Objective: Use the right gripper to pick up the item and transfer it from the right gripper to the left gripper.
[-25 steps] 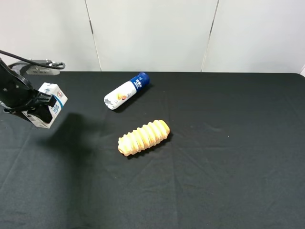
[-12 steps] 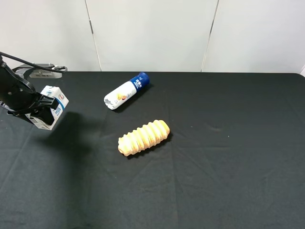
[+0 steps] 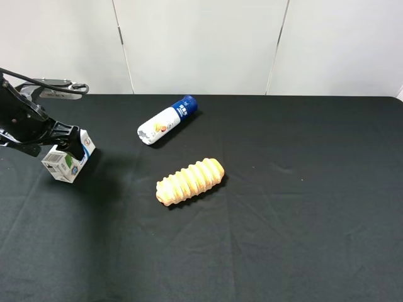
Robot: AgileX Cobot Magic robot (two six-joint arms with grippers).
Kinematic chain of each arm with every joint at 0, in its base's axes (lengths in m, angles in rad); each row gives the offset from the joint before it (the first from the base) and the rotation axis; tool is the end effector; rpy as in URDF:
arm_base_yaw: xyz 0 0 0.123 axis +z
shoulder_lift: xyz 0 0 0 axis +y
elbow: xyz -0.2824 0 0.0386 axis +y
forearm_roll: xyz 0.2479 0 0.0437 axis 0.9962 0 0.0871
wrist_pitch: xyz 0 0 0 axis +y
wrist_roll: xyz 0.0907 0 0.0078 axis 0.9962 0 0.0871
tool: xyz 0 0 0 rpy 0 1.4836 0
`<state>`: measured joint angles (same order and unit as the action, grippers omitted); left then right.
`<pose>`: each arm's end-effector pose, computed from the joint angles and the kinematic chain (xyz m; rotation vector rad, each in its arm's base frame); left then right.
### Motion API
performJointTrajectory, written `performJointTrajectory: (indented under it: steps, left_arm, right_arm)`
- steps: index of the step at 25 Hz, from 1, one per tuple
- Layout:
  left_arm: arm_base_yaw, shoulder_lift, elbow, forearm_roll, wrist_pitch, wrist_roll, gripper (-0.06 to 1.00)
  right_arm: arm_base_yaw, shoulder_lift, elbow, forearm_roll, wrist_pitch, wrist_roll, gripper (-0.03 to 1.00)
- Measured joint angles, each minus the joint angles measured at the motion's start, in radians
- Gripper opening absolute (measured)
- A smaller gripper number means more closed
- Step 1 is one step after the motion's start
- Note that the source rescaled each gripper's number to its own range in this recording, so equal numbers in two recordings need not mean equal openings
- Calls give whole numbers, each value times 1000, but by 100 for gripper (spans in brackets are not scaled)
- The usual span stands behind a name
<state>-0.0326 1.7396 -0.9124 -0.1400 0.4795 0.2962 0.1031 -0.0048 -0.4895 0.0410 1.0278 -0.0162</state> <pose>0.3166 -0.0162 0.1568 0.2999 2.7661 -0.0547 -0.0034 0.0029 0.2770 -0.1212 2.0143 0.1041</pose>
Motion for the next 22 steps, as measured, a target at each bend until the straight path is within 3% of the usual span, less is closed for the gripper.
performJointTrajectory:
  steps: [11, 22]
  left_arm:
    - [0, -11, 0, 0, 6, 1, 100]
    - [0, -195, -1, 0, 89, -10, 100]
  right_arm:
    - [0, 0, 0, 0, 0, 0, 99]
    - [0, 0, 0, 0, 0, 0, 99]
